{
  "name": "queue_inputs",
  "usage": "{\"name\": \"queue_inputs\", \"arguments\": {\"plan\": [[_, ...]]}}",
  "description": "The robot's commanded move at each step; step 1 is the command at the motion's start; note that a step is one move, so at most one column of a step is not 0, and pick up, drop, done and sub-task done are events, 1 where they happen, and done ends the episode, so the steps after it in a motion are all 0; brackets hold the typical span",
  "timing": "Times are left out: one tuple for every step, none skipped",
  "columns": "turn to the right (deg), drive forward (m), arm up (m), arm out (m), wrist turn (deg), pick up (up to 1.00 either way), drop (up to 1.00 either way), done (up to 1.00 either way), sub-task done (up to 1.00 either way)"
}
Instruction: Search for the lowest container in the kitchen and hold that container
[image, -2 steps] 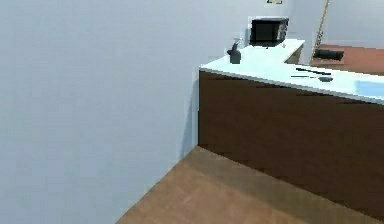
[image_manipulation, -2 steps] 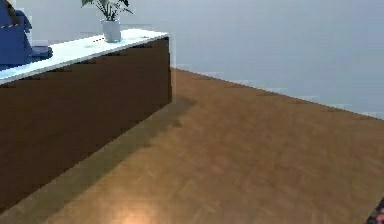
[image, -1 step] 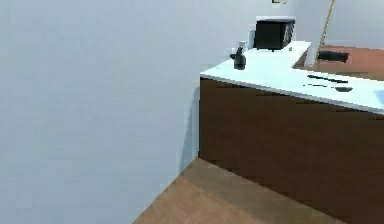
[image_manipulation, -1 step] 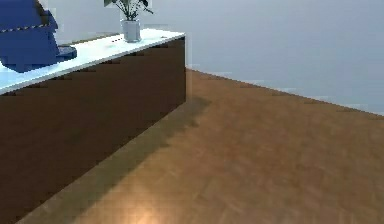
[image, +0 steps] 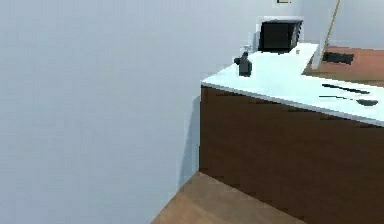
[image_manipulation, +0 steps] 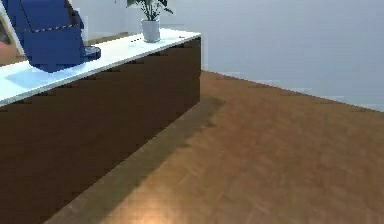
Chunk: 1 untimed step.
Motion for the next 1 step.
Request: {"name": "queue_inputs", "arguments": {"plan": [[30.0, 0.00, 0.00, 0.00, 0.0, 0.00, 0.00, 0.00, 0.00]]}}
